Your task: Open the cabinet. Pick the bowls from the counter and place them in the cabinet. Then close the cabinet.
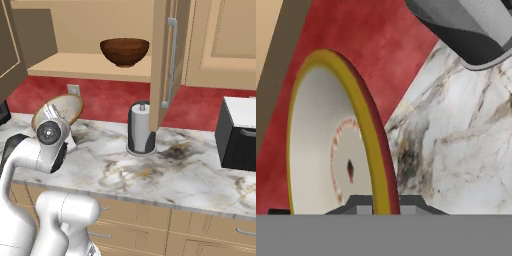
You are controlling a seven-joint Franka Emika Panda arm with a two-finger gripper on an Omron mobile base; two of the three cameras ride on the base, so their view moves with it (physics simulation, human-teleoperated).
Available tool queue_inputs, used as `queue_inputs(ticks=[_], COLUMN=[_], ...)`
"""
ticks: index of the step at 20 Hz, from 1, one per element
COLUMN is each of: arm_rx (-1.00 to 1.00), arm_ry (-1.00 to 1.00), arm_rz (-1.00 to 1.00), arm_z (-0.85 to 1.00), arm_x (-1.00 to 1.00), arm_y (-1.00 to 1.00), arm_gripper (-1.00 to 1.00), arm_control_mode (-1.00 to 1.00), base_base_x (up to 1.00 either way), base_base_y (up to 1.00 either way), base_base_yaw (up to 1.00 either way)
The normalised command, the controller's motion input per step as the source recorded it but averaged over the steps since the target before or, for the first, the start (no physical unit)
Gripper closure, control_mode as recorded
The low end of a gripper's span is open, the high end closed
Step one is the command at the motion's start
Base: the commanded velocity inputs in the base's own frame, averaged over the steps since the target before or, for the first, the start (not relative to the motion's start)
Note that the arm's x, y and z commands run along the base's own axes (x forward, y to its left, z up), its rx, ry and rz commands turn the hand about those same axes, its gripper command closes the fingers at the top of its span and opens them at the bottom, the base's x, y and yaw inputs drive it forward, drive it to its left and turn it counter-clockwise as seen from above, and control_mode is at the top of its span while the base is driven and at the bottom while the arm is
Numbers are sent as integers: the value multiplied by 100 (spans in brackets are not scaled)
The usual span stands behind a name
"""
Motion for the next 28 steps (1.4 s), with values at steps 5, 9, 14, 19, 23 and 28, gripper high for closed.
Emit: queue_inputs(ticks=[5, 9, 14, 19, 23, 28], arm_rx=[1, 0, -2, 14, 27, 25], arm_ry=[1, 14, 19, -7, 0, 0], arm_rz=[-14, -14, -13, 0, 0, 0], arm_z=[100, 100, 94, 10, 9, 5], arm_x=[-36, -43, -46, -6, -12, -8], arm_y=[-3, -19, -28, 0, 0, 0], arm_gripper=[100, 100, 100, 100, 100, 100], arm_control_mode=[-100, -100, -100, -100, -100, -100], base_base_x=[0, 0, 0, 0, 0, 0], base_base_y=[0, 0, 0, 0, 0, 0], base_base_yaw=[0, 0, 0, 0, 0, 0])
